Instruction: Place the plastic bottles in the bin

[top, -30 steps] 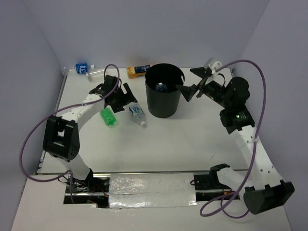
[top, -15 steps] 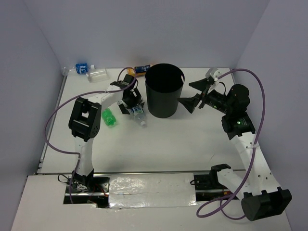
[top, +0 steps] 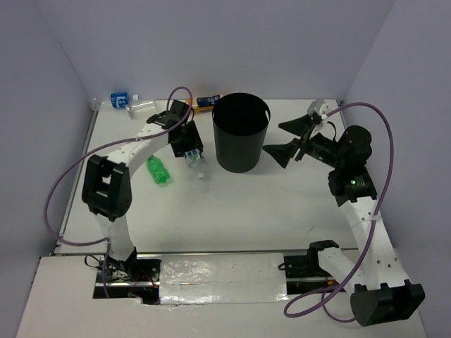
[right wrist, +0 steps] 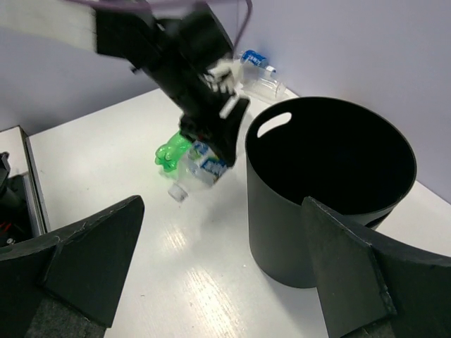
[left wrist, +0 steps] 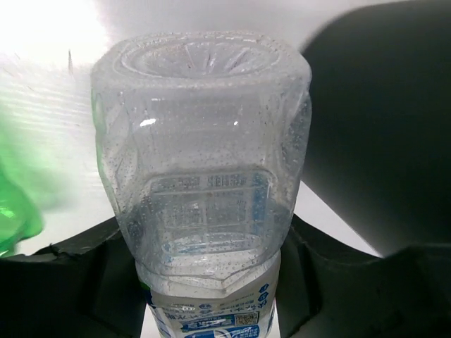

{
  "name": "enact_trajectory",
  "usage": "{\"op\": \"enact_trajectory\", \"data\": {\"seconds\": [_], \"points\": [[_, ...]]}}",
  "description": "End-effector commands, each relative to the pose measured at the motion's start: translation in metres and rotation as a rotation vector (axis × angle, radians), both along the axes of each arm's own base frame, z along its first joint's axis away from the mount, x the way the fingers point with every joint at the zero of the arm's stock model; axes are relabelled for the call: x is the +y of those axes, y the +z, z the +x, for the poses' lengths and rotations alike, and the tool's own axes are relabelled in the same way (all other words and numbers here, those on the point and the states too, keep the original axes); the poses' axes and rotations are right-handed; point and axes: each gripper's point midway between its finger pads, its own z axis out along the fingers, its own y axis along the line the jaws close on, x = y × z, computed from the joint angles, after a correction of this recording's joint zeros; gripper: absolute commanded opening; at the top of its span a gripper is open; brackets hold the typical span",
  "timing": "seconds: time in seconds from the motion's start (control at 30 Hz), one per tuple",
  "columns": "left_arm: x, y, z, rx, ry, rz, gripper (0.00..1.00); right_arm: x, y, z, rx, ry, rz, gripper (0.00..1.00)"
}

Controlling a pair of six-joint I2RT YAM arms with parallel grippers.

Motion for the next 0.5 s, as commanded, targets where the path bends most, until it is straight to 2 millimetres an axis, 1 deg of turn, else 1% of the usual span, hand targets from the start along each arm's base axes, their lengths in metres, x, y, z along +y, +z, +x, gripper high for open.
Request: {"op": "enact_trajectory", "data": {"seconds": [0.0, 0.07, 0.1, 0.17, 0.2, 0.27, 0.3, 0.33, 0.37, 0.4, 0.43, 0.47], "points": [[0.001, 0.103, -0.003, -0.262, -0.127, -0.038, 0.08, -0.001, 0.015, -0.009, -0.046, 0.017, 0.015, 1.0], [-0.001, 0.136, -0.006, -0.364, -0.182, -0.053, 0.05, -0.003, 0.016, -0.009, -0.048, 0.014, 0.015, 0.99], [0.0, 0.168, -0.008, -0.469, -0.216, -0.063, 0.04, -0.004, 0.017, -0.009, -0.048, 0.011, 0.016, 1.0], [-0.008, 0.204, -0.012, -0.571, -0.276, -0.104, 0.03, -0.005, 0.018, -0.009, -0.052, 0.005, 0.017, 1.0], [-0.015, 0.235, -0.015, -0.656, -0.329, -0.141, 0.02, -0.005, 0.017, -0.009, -0.051, 0.005, 0.019, 1.0], [-0.029, 0.263, -0.017, -0.733, -0.4, -0.197, 0.0, -0.006, 0.018, -0.008, -0.055, 0.001, 0.019, 1.0], [-0.036, 0.27, -0.013, -0.753, -0.426, -0.22, 0.0, -0.007, 0.018, -0.008, -0.056, -0.002, 0.021, 1.0], [-0.046, 0.299, -0.011, -0.834, -0.453, -0.251, 0.0, -0.007, 0.018, -0.008, -0.055, -0.003, 0.023, 1.0], [-0.057, 0.31, -0.01, -0.869, -0.491, -0.276, 0.0, -0.008, 0.019, -0.008, -0.057, -0.006, 0.024, 1.0], [-0.065, 0.307, 0.001, -0.877, -0.504, -0.266, 0.0, -0.009, 0.019, -0.008, -0.058, -0.009, 0.025, 0.99], [-0.075, 0.331, 0.004, -0.95, -0.517, -0.276, 0.0, -0.01, 0.018, -0.007, -0.057, -0.015, 0.025, 1.0], [-0.08, 0.336, 0.011, -0.979, -0.523, -0.273, 0.0, -0.011, 0.018, -0.007, -0.057, -0.018, 0.025, 1.0]]}}
